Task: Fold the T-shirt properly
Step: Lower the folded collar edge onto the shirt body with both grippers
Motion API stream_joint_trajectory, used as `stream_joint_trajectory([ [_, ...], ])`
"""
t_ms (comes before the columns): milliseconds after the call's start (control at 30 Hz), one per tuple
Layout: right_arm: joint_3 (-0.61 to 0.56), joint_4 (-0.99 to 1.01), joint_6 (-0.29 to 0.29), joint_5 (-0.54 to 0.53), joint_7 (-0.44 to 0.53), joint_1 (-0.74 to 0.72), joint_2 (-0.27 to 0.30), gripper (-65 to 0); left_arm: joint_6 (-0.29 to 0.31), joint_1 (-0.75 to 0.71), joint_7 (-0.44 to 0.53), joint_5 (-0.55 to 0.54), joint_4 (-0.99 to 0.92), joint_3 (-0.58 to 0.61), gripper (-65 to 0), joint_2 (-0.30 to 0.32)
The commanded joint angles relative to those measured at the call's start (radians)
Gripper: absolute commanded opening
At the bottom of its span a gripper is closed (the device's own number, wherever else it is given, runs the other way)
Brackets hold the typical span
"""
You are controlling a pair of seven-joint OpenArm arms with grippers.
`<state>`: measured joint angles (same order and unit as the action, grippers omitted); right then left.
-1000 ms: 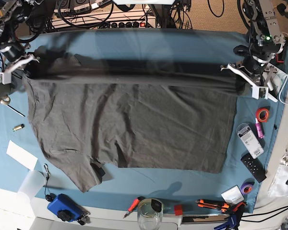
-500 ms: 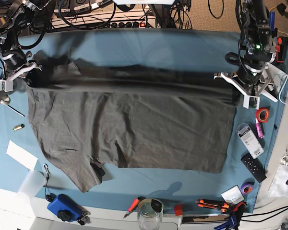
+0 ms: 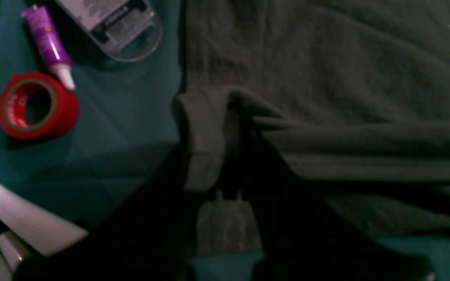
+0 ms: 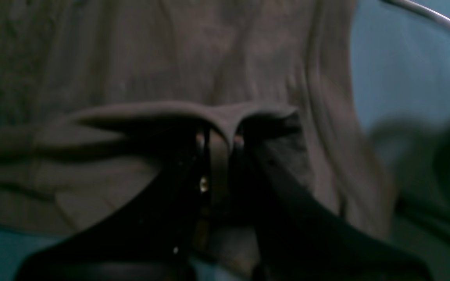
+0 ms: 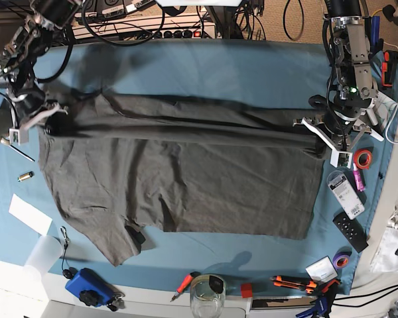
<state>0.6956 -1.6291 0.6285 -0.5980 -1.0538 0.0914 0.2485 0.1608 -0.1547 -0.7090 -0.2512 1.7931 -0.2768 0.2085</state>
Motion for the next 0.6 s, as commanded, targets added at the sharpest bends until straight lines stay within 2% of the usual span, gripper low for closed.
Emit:
stream_joint_trajectory([
  [0,0.000,-0.003,0.001,-0.003,0.034,-0.036,0.023,-65.0,-0.007,0.011,0.023,0.005,0.018,-0.007,-65.0,0.011],
  [300,-0.002,0.230,0.002,-0.003,0.011,-0.218,0.023,-65.0,-0.003,0.053,0.030,0.000,-0.028,-0.006,-65.0,0.010],
  [467,-0.002,0.248,0.003,0.024,0.019,-0.256,0.023,-65.0,0.043,0.117,0.029,-0.018,-0.137,-0.006,-65.0,0.010],
  [567,-0.002,0.248,0.002,0.069,0.051,-0.261,0.023,-65.0,0.042,0.143,0.029,-0.018,-0.166,-0.007,-65.0,0.011],
])
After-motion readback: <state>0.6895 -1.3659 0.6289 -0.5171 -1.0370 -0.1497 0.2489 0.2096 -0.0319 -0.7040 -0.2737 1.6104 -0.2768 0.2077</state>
